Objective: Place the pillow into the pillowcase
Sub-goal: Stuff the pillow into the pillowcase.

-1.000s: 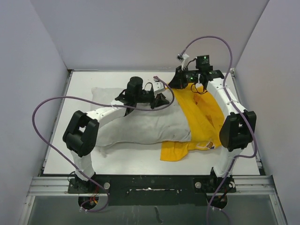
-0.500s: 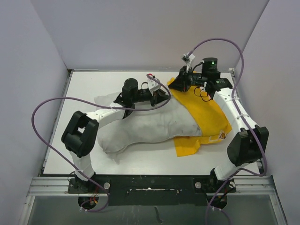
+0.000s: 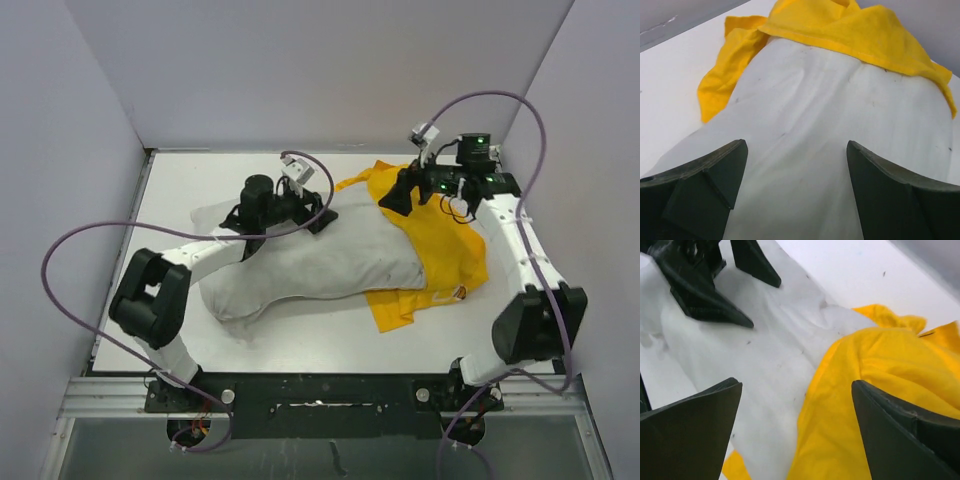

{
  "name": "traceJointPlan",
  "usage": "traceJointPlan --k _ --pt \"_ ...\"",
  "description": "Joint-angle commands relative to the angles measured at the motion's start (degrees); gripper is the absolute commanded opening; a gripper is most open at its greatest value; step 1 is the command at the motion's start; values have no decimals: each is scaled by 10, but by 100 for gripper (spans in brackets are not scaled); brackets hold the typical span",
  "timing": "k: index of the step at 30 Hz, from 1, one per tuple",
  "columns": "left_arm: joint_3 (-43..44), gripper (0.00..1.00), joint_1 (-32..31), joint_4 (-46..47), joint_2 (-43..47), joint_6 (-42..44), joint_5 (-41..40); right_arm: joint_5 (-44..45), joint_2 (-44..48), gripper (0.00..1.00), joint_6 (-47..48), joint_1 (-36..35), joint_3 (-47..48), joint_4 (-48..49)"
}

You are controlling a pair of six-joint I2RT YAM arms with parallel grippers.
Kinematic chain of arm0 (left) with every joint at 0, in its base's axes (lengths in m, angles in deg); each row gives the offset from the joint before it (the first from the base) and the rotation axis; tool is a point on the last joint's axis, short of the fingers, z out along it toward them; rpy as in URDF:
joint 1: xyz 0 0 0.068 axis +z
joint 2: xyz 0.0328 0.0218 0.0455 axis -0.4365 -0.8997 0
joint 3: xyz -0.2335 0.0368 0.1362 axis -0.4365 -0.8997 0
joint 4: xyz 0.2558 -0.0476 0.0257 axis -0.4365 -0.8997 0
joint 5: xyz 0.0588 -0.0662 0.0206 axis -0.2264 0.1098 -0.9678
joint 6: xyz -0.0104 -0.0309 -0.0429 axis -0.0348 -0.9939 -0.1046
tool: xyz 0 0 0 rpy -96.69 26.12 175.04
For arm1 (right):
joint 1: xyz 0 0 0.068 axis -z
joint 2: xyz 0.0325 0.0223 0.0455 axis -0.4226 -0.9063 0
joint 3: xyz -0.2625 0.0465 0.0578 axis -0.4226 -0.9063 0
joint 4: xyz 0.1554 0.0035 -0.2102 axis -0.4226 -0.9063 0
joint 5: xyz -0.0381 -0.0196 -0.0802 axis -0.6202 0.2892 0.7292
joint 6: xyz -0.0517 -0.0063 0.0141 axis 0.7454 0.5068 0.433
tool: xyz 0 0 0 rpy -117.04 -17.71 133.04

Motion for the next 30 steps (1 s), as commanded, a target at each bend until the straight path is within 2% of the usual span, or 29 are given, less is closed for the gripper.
traceJointPlan --k 1,4,7,10,11,13,17,21,27,30 --pt "-28 80 8 -77 167 -13 -22 -68 164 98 99 36 -69 37" --pt "-52 80 -37 -148 239 44 -35 -76 224 98 144 58 -162 33" --pt "-87 85 -139 -202 287 171 -105 -76 252 98 171 93 -241 6" --pt "-106 88 -241 -241 282 280 -188 -44 290 99 187 138 -299 -4" --pt "-109 88 -276 -245 272 316 -204 -9 295 100 195 142 -302 -22" --pt "-108 90 -317 -241 241 380 -235 40 295 94 209 143 -306 -60" --pt "-70 90 -352 -226 156 459 -295 84 292 85 231 143 -339 -96" --pt "-31 91 -358 -184 75 508 -362 111 311 79 213 142 -356 -79" --pt "-1 92 -359 -108 -6 519 -428 184 282 67 187 93 -363 -46" --pt "4 85 -360 -77 -32 519 -469 258 256 60 177 54 -365 -16"
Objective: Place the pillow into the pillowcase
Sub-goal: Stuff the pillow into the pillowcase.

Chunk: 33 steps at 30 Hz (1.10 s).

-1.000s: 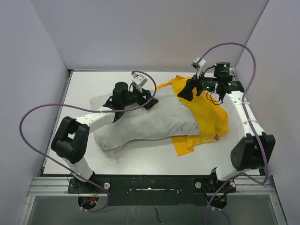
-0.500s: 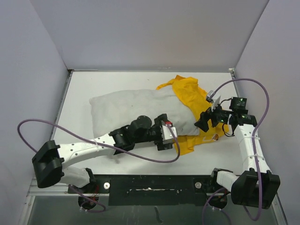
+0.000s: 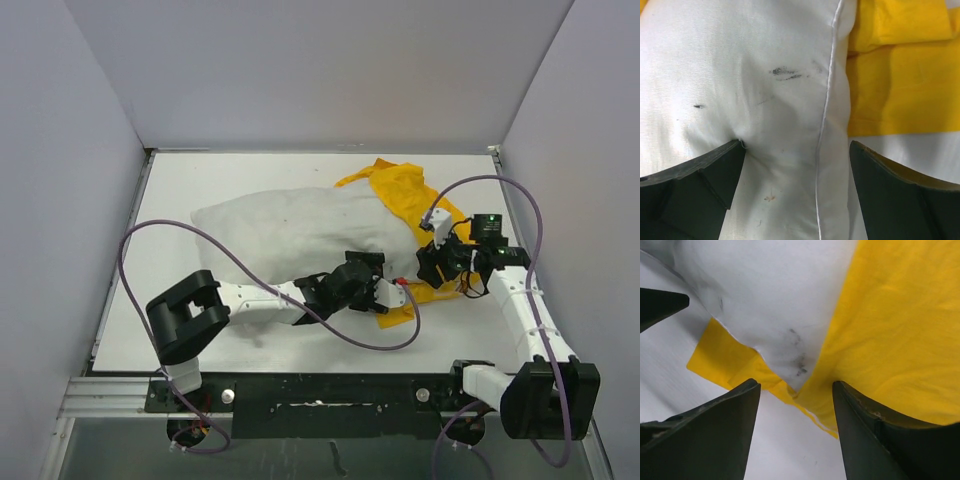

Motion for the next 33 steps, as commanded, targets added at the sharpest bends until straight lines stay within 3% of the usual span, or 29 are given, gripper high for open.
traceJointPlan --k 1,5,9,12,16,21,25,28,30,33 --pt "35 82 -4 101 -37 19 -83 110 -33 55 -21 -48 1 60" --pt "39 68 2 111 -55 11 -80 158 -49 37 -30 -55 8 76" --pt "44 24 16 119 -60 -13 -56 182 -50 24 -27 -56 9 89" --pt "54 0 34 98 -51 -45 -15 192 -60 10 -20 -56 17 93" --pt "49 0 63 85 -18 -105 65 138 -66 0 -9 -55 41 70" --pt "71 0 93 71 9 -180 116 -174 -58 0 37 -57 122 -9" --pt "120 0 104 65 9 -239 108 -295 -126 0 26 -107 244 -70" --pt "134 0 105 91 11 -271 120 -310 -172 0 -53 -115 302 -36" --pt "124 0 105 118 14 -291 145 -260 -186 0 -126 -100 289 25" --pt "90 0 107 151 18 -312 172 -168 -205 0 -154 -62 229 71"
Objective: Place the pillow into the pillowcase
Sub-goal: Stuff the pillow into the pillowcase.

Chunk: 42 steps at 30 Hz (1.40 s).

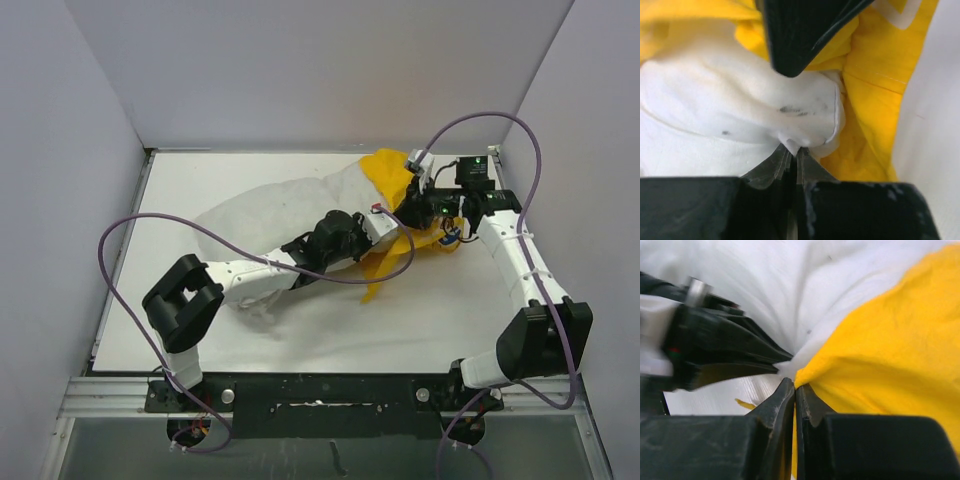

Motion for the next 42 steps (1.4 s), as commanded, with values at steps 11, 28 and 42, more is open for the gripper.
traceJointPlan --k 11,28,42 --pt "-56 0 50 147 9 -211 224 -96 160 53 168 104 -142 -70" --pt "34 0 97 148 -11 -405 223 -32 272 74 -325 242 -405 249" --pt "87 0 108 178 -45 -472 264 131 99 98 -428 139 -494 609"
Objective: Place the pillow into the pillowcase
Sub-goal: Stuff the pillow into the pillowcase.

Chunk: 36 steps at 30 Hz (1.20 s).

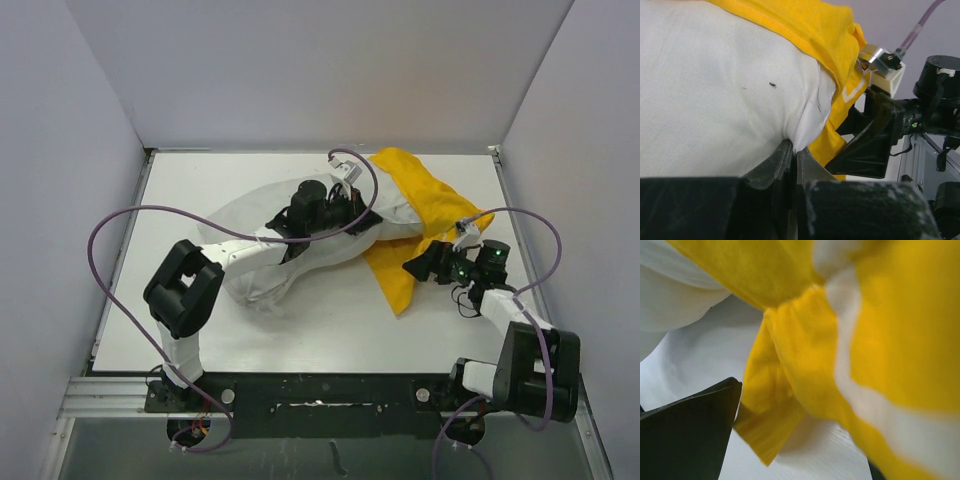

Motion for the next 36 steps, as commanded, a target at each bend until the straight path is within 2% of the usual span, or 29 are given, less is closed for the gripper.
traceJointPlan --k 1,3,6,7,8,10,11,12,16,18,20,22,25,27,31,34,36 --pt "51 0 -2 83 -10 -34 33 111 -40 98 -23 -73 29 140" --pt "55 0 -2 81 -8 -34 37 146 -67 98 -36 -83 32 166" --pt "59 0 -2 75 1 -25 35 167 -94 99 -35 -76 52 143" --pt "61 0 -1 73 3 -23 34 167 -93 93 -36 -73 58 131" --pt "64 0 -1 72 4 -20 33 160 -89 79 -38 -72 64 126" --pt "75 0 1 68 2 -16 35 114 -76 25 -33 -82 80 131" --pt "83 0 3 64 -2 -15 38 94 -67 4 -19 -99 94 123" --pt "93 0 6 57 -5 -13 41 75 -58 0 -8 -122 118 104" --pt "143 0 14 11 -8 15 37 -52 -48 0 60 -234 270 -15" --pt "156 0 18 -11 -3 32 28 -92 -56 0 108 -287 355 -105" --pt "148 0 24 -12 2 32 25 -154 -67 0 150 -312 404 -169" --pt "126 0 27 1 7 25 29 -191 -73 0 190 -310 389 -206" --pt "81 0 26 38 6 11 46 -141 -91 0 221 -286 321 -229" --pt "55 0 19 61 -1 -1 69 -142 -116 0 251 -250 293 -248" --pt "11 0 -5 83 -15 4 107 -145 -157 10 484 -231 328 -471" --pt "-24 0 -21 106 -21 6 129 -163 -140 26 691 -241 344 -671" --pt "-43 0 -29 121 -20 4 135 -163 -110 37 797 -242 356 -770"
